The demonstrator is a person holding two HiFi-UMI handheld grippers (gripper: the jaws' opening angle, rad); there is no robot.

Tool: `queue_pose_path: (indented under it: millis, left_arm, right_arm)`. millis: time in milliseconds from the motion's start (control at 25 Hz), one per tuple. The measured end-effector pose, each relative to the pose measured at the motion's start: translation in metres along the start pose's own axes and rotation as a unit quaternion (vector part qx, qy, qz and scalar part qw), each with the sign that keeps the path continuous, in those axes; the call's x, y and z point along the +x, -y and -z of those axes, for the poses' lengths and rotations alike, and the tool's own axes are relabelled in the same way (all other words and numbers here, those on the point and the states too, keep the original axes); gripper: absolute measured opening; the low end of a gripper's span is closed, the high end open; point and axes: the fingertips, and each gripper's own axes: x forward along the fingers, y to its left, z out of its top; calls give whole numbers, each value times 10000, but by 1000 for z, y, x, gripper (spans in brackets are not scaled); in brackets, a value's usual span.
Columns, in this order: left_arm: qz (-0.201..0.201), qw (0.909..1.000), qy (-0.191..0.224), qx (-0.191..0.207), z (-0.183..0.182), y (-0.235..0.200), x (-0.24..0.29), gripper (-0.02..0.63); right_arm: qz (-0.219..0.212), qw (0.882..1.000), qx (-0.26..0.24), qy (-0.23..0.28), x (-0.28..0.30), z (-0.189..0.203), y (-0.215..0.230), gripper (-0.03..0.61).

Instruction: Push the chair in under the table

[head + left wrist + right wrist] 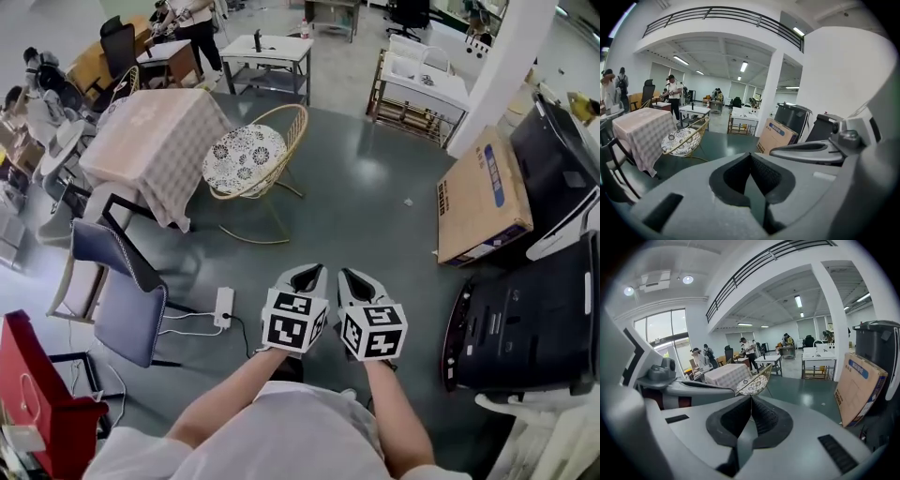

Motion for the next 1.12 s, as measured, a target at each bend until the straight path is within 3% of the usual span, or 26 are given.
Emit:
queue_pose_path:
  millis: [200, 600, 1120]
  left_arm:
    - [-98, 9999, -2, -141, -30, -67, 8, 5]
    - [-58, 9998, 131, -128, -74, -129, 32, 5]
    - [-216, 9995, -1, -231, -96, -156, 97, 5]
  right_arm:
    - [-65, 9999, 70, -89, 58, -30, -23, 5]
    - [-231, 9997, 27, 23, 127, -76, -34, 5]
    - [-392, 9992, 41, -117, 184, -94, 9, 5]
